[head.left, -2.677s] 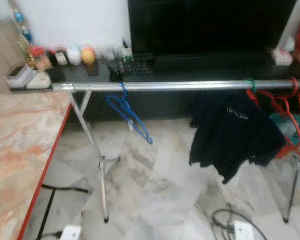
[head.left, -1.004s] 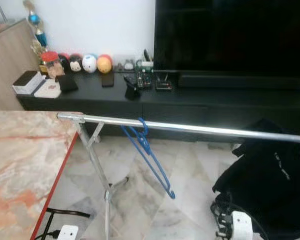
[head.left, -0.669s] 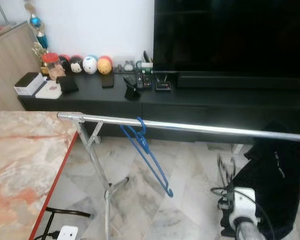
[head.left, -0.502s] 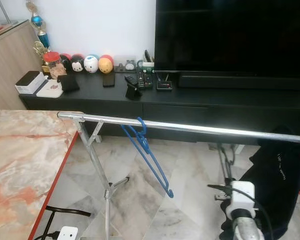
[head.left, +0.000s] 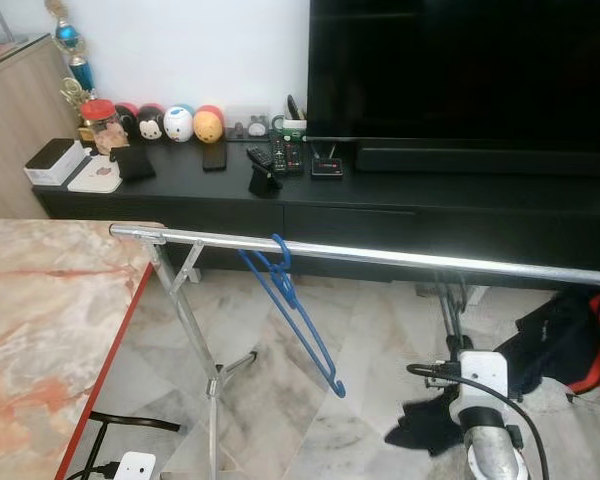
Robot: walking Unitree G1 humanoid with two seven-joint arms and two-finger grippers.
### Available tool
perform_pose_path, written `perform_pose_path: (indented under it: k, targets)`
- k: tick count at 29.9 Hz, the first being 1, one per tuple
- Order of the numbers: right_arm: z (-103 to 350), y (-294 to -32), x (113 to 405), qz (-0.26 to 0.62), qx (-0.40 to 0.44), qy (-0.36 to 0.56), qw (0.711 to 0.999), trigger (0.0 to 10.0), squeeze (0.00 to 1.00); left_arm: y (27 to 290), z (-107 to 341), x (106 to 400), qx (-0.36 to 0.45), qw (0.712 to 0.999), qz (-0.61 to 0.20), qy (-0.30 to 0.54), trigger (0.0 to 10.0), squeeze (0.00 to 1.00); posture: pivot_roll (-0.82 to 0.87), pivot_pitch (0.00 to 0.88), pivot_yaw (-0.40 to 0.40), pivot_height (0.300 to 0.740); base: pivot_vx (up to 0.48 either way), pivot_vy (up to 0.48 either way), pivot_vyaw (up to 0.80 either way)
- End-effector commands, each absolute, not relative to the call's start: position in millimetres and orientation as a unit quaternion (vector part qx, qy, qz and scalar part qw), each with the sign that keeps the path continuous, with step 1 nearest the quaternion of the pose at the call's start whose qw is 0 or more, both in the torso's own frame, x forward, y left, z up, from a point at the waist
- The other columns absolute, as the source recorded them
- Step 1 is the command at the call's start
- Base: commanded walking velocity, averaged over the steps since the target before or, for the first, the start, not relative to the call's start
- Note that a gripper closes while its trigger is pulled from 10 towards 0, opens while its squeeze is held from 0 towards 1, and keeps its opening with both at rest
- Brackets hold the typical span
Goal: Hang hanger
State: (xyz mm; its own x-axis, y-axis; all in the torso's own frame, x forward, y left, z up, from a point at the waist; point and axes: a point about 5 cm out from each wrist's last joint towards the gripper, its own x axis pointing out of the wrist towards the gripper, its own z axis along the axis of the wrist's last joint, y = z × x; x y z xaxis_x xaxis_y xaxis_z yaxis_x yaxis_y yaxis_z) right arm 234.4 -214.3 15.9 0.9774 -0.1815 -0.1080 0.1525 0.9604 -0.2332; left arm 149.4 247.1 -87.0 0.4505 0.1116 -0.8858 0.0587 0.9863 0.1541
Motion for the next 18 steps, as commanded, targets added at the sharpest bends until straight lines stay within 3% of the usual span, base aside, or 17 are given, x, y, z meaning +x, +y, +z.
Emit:
perform_pose_path:
  k: [1,9,18]
  targets:
    - [22,-216,242,-0.094,-0.106,0.057,0.988,10.0,0.0,249,-87,148,0.091,0.844,0.013,0.528,10.0,0.0,-0.11,0.0,0.016,0.74,0.0,0.0,0.0]
    - [34,-223,269,-0.095,-0.09,0.064,0.989,10.0,0.0,248,-87,148,0.088,0.844,0.011,0.529,10.0,0.0,-0.12,0.0,0.02,0.74,0.0,0.0,0.0]
    - [26,-208,281,-0.022,-0.092,0.11,0.989,10.0,0.0,248,-88,147,0.084,0.844,0.014,0.53,10.0,0.0,-0.1,0.0,0.014,0.74,0.0,0.0,0.0]
